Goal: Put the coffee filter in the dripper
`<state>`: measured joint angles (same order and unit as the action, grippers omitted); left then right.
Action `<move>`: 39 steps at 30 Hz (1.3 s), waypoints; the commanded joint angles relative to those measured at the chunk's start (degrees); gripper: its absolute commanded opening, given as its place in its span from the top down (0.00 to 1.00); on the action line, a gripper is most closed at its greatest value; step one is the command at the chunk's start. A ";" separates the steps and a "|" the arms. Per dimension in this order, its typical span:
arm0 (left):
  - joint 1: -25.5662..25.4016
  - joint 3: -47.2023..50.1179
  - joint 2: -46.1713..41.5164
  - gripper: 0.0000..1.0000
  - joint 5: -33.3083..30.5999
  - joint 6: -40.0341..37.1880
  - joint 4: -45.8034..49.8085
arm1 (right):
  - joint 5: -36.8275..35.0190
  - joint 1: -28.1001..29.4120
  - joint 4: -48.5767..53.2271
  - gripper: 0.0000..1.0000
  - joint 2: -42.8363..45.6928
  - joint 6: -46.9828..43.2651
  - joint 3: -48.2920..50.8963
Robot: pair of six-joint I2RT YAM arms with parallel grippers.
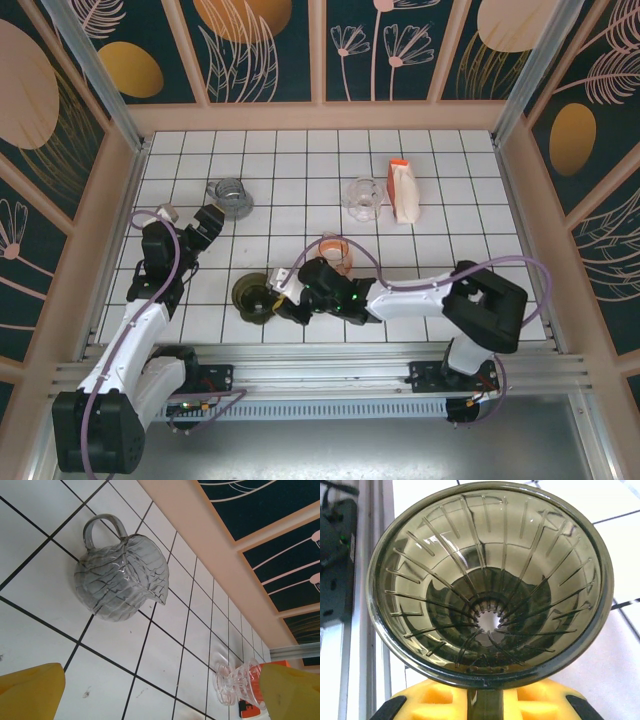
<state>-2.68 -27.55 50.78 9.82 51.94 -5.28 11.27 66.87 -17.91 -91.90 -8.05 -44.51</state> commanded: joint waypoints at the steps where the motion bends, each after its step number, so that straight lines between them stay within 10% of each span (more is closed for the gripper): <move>1: -0.14 -0.88 -0.51 0.01 -1.11 0.26 0.20 | -2.74 0.41 1.36 1.00 6.11 1.31 0.45; 23: -4.62 2.09 2.85 0.04 0.28 3.02 -10.63 | -25.96 -5.09 36.68 1.00 26.29 17.41 -5.84; 39: -8.83 2.07 6.39 0.01 -1.49 2.51 -10.56 | -19.96 -16.05 38.42 1.00 19.98 14.34 -11.13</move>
<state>-11.33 -25.76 57.95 9.52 54.98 -15.81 -10.59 52.25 21.45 -71.20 7.42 -53.63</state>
